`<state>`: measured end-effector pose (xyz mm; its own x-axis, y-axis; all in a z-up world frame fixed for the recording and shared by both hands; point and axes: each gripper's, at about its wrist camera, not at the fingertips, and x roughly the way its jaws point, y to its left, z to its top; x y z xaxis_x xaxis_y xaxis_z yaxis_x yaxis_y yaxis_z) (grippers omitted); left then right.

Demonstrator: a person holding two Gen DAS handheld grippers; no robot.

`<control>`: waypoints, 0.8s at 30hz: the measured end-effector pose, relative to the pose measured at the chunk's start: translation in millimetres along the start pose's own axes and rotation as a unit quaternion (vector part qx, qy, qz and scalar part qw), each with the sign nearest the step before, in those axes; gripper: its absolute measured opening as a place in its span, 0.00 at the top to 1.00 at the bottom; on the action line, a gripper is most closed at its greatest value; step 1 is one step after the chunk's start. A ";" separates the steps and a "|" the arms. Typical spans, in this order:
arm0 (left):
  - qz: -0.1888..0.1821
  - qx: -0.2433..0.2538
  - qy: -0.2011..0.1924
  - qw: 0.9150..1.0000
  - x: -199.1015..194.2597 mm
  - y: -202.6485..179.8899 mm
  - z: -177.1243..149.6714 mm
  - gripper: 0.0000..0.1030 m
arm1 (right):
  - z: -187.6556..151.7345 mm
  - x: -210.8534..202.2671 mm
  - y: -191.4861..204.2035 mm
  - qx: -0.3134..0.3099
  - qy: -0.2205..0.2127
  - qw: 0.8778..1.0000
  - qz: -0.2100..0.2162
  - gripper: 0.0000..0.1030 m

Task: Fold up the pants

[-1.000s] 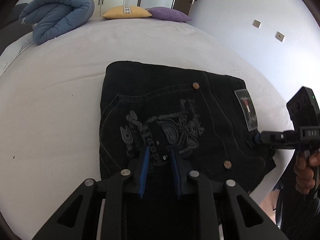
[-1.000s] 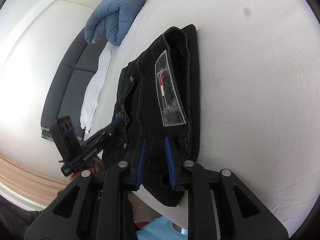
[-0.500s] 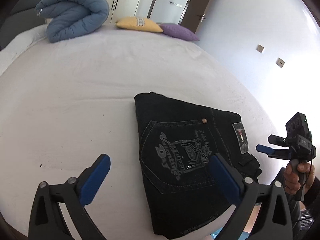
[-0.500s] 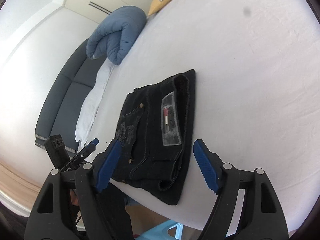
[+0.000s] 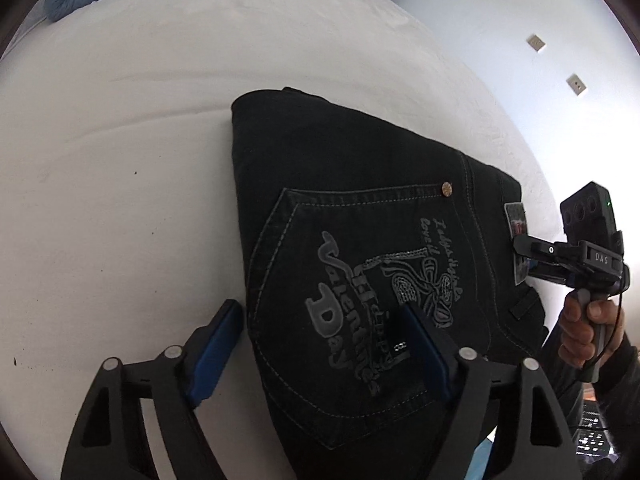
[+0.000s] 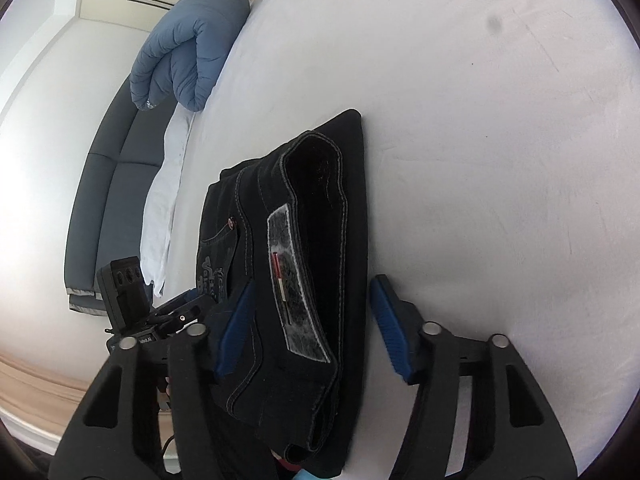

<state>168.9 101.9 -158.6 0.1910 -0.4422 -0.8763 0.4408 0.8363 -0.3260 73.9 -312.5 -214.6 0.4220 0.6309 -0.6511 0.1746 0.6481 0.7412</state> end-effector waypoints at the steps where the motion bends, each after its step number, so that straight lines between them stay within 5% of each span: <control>1: 0.009 0.005 0.003 1.000 1.2 -3.9 1.2 0.35 | 1.3 3.4 0.5 -0.002 0.003 1.000 -0.005 0.65; 14: 0.089 0.068 0.005 0.994 -6.7 -47.0 -3.8 0.71 | -5.3 7.1 44.4 -0.087 -0.024 0.992 -0.090 0.83; 24: 0.102 0.075 -0.008 0.992 -27.4 -53.5 -5.9 0.79 | -13.1 -23.7 78.1 -0.150 -0.050 0.982 -0.102 0.86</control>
<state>134.9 71.2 -119.2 0.3028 -0.2743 -0.9127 0.5172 0.8517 -0.0843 65.8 -271.3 -143.4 0.4938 0.4393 -0.7505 0.0015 0.8626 0.5059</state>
